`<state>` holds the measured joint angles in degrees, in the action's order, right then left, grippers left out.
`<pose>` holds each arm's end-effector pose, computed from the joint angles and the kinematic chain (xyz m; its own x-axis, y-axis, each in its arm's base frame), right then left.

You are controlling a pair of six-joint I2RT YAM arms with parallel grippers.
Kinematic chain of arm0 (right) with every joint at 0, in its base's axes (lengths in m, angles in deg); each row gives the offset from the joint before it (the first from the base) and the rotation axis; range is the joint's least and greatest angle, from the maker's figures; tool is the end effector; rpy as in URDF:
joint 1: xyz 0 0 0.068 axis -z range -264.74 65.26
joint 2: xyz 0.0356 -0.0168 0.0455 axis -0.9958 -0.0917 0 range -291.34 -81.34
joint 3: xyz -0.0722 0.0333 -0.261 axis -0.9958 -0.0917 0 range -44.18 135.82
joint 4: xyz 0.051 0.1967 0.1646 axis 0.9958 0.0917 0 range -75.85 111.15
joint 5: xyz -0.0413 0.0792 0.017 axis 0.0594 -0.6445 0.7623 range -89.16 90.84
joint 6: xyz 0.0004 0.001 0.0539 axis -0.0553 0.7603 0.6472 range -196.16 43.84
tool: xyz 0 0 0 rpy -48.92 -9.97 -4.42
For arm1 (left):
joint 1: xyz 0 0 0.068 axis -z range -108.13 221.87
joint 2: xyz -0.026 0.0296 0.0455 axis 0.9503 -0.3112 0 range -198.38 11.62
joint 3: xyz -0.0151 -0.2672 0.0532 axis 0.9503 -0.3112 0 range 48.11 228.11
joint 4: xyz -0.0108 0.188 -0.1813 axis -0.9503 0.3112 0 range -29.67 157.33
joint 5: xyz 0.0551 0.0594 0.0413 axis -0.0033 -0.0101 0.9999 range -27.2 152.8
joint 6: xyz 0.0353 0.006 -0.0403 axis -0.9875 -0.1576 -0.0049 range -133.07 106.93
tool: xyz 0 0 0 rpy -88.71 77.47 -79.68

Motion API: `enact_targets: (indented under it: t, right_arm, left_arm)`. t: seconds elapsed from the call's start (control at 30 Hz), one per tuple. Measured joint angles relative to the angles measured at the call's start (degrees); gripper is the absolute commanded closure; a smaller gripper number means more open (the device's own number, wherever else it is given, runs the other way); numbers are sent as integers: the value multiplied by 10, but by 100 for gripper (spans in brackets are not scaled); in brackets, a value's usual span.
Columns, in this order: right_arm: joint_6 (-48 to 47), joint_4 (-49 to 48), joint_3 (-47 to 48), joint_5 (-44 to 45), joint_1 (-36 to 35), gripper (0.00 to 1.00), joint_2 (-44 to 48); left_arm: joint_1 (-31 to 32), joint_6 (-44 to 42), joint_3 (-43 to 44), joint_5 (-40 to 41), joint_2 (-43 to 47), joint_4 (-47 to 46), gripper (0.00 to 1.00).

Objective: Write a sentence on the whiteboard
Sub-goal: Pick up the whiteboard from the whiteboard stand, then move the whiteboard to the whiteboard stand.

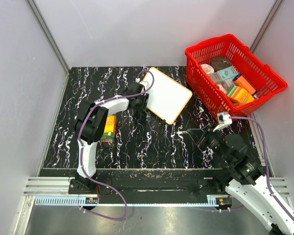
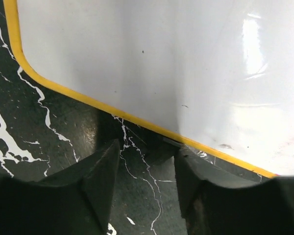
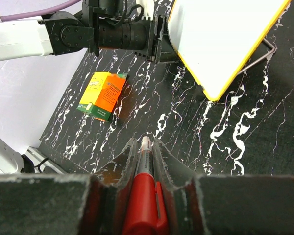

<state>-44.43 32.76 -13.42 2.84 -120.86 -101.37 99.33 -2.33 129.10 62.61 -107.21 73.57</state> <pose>0.0897 0.0639 0.2936 -0.3894 0.3665 -0.8450 -0.4190 0.7465 0.5169 0.3962 -0.2061 0.1567 -0.7644 0.1873 -0.6169 0.3263 0.9376 -0.1197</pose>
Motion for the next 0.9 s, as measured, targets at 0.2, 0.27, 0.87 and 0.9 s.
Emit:
enact_targets:
  t: [0.2,0.27,0.87,0.9]
  right_arm:
    - [0,5,0,4,0,100,-10]
    - [0,8,0,4,0,100,-11]
    - [1,10,0,5,0,100,-14]
    - [1,10,0,5,0,100,-14]
  left_arm:
    - [0,-23,3,-4,-9,-21,78]
    - [0,-30,0,-7,-9,-26,85]
    - [82,42,-132,108,81,-50,100]
    - [92,52,-135,118,83,-47,100]
